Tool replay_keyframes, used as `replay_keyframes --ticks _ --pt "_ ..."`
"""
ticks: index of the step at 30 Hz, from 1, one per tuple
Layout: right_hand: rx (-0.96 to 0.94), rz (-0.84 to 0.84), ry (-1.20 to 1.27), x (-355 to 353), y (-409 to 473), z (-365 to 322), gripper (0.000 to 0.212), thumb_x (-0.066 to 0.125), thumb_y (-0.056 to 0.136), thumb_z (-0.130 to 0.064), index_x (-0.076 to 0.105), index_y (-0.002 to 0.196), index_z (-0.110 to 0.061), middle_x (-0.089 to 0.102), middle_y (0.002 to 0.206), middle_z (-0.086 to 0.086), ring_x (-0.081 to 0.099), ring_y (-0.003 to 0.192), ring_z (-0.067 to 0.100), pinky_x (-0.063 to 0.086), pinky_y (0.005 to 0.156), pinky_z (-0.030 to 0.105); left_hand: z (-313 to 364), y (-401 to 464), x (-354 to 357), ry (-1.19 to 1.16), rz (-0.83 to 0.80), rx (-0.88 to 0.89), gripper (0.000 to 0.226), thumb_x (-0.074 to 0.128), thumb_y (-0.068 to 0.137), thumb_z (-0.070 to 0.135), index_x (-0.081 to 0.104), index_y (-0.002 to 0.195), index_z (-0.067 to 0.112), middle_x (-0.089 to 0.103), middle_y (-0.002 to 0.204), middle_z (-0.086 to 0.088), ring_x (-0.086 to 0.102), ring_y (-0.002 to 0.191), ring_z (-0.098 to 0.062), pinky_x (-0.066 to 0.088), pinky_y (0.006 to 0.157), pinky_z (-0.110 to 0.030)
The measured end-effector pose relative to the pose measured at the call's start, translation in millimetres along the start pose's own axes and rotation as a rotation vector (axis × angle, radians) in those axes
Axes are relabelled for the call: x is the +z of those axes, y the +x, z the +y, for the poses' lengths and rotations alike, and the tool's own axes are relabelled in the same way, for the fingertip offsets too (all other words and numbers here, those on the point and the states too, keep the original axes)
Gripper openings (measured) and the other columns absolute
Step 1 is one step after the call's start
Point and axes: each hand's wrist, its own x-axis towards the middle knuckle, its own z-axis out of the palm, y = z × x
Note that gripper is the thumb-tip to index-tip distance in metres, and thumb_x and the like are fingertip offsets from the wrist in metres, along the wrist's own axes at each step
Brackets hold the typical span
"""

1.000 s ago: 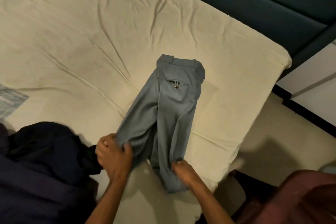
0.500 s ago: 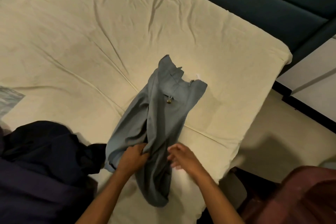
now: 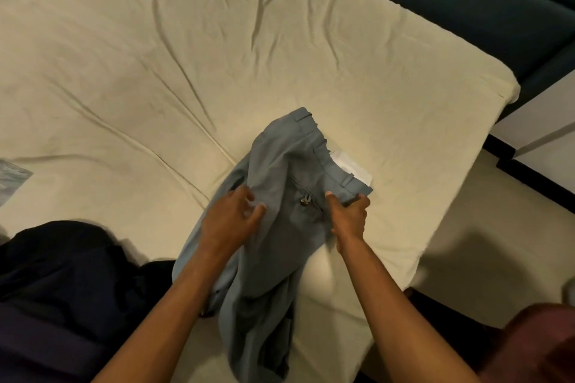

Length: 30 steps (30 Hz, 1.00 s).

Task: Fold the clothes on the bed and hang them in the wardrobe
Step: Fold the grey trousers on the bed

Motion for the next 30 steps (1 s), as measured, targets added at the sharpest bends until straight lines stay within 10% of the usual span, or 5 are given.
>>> replay_keyframes --ticks 4,9,17,26,30 --pt "0.103 0.081 0.012 0.5 15.4 1.7 0.076 0.078 0.082 -0.038 0.033 0.138 -0.014 0.048 0.133 0.017 0.054 0.115 0.04 0.049 0.098 0.046 13.9 42.3 21.8 0.049 0.076 0.061 0.059 0.06 0.092 0.053 0.044 0.139 0.022 0.046 0.141 -0.006 0.045 0.125 -0.025 0.044 0.098 -0.039" --pt "0.142 -0.025 0.104 4.2 29.6 4.0 0.041 0.067 0.088 -0.027 0.056 0.124 -0.012 0.065 0.115 0.009 0.063 0.102 0.031 0.055 0.094 0.047 45.3 102.0 40.1 0.089 0.025 0.085 0.085 0.068 0.084 0.059 0.029 0.148 0.02 0.031 0.154 -0.009 0.029 0.141 -0.032 0.032 0.112 -0.051" --pt "0.132 -0.21 0.246 -6.2 37.1 -12.9 0.029 0.064 0.092 -0.035 0.062 0.115 -0.016 0.068 0.103 0.002 0.064 0.09 0.02 0.054 0.082 0.037 59.4 109.4 54.7 -0.164 0.14 0.269 0.01 0.053 0.097 0.018 0.061 0.094 0.014 0.062 0.085 -0.001 0.054 0.076 -0.014 0.044 0.073 -0.031" --pt "0.323 -0.506 0.831 -25.7 18.8 -24.1 0.051 0.033 0.101 -0.053 0.061 0.125 -0.018 0.057 0.137 0.013 0.066 0.109 0.026 0.057 0.084 0.035 71.6 17.7 49.4 -0.415 -0.588 0.481 0.027 0.05 0.092 0.033 0.06 0.081 0.01 0.056 0.071 0.001 0.054 0.063 -0.008 0.047 0.068 -0.031" --pt "0.257 -0.443 0.692 -29.3 16.5 -37.4 0.038 0.047 0.102 -0.035 0.067 0.114 -0.006 0.074 0.104 0.014 0.073 0.083 0.024 0.06 0.069 0.031 39.6 9.4 40.0 -0.309 -0.942 0.328 0.021 0.051 0.081 0.048 0.063 0.077 0.032 0.057 0.074 0.018 0.056 0.073 0.001 0.046 0.077 -0.024"
